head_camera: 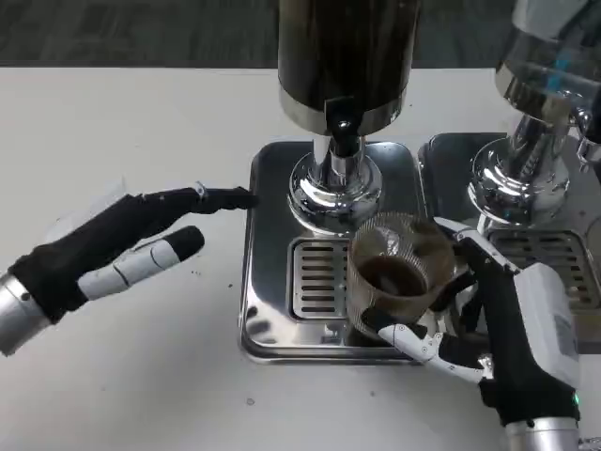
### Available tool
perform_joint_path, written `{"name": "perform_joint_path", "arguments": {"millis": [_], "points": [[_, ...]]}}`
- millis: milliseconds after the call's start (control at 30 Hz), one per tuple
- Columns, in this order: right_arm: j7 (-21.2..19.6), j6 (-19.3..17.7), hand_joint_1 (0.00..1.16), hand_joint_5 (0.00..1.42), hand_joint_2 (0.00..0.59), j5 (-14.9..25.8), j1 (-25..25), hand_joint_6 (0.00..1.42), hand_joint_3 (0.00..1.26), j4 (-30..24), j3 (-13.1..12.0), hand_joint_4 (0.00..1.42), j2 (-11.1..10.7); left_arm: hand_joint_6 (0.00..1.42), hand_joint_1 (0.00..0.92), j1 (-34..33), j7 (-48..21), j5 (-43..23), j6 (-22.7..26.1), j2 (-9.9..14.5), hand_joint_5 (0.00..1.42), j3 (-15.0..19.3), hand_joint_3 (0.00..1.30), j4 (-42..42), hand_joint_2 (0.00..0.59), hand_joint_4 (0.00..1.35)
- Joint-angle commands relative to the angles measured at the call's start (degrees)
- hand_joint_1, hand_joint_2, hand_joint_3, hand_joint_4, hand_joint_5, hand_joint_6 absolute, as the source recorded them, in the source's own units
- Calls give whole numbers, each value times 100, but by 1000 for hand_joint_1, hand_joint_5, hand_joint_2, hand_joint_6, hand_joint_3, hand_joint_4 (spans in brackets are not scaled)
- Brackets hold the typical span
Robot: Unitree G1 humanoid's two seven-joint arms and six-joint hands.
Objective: Grasp the cup under the faucet to collect the drink, then remove the cup.
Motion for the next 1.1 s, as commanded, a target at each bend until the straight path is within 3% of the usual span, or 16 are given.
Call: {"name": "perform_joint_path", "arguments": {"millis": [33, 367, 633, 1100], "points": [[82, -101, 656, 865, 239, 119, 137, 1168, 613, -417, -147, 717, -51, 127, 0, 266, 35, 172, -387, 171, 143, -177, 275, -247, 146, 173], [440, -106, 654, 875, 240, 191, 606, 1189, 622, -1034, -373, 731, -191, 114, 0, 535, 61, 191, -965, 509, 109, -466, 242, -516, 145, 136], [588, -134, 654, 877, 240, 210, 982, 1193, 626, -1500, -487, 735, -181, 109, 0, 755, 43, 35, -1302, 726, 94, -647, 226, -866, 145, 113], [681, -262, 670, 894, 238, 229, 1548, 1193, 643, -2065, -493, 745, -102, 107, 0, 1289, -123, -614, -1415, 1165, 93, -1047, 220, -1712, 144, 109]]}}
